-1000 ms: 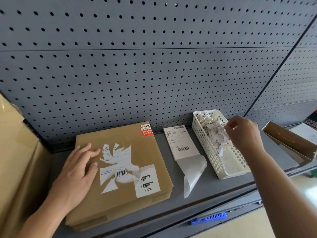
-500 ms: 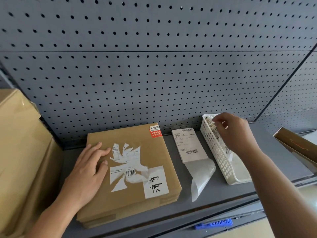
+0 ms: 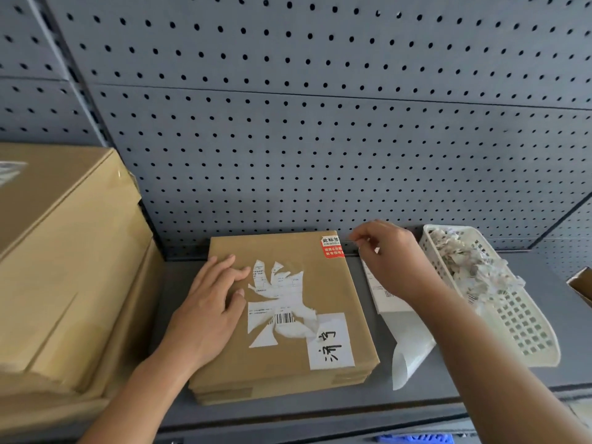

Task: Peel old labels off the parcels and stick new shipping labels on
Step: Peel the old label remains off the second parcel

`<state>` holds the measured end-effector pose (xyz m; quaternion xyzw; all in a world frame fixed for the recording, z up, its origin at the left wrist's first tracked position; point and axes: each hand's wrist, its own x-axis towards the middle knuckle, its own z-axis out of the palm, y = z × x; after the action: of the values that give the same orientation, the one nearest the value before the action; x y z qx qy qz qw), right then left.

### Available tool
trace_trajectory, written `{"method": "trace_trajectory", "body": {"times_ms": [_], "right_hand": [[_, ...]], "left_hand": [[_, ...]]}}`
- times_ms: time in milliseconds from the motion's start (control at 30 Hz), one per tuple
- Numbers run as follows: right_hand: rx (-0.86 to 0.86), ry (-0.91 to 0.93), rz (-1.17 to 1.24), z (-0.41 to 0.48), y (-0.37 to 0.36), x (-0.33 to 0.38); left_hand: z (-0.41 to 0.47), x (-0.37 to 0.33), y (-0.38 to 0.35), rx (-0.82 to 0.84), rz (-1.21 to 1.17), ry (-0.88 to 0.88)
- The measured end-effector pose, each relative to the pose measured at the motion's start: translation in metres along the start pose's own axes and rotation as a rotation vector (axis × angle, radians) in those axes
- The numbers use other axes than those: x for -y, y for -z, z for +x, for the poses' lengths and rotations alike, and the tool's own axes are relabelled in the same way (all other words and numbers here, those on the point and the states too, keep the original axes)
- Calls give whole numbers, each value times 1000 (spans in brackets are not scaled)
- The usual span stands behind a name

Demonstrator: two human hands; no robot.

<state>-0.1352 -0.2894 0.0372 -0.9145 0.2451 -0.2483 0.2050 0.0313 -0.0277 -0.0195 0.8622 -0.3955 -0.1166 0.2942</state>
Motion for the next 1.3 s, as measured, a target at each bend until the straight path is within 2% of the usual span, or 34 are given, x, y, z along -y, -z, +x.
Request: {"method": "trace_trajectory", "body": {"times_ms": [267, 667, 1000, 1300], "right_hand": [[89, 18, 60, 7, -27, 25], [266, 174, 67, 11, -94, 66], [207, 141, -32, 16, -115, 73], [172, 218, -116, 15, -120, 75]], "left_hand": [[-1, 0, 0, 23, 13, 12], [-2, -2, 2, 13, 4, -3], [-3, 0, 1, -11, -19, -8], [-3, -1, 2, -15, -8, -11]]}}
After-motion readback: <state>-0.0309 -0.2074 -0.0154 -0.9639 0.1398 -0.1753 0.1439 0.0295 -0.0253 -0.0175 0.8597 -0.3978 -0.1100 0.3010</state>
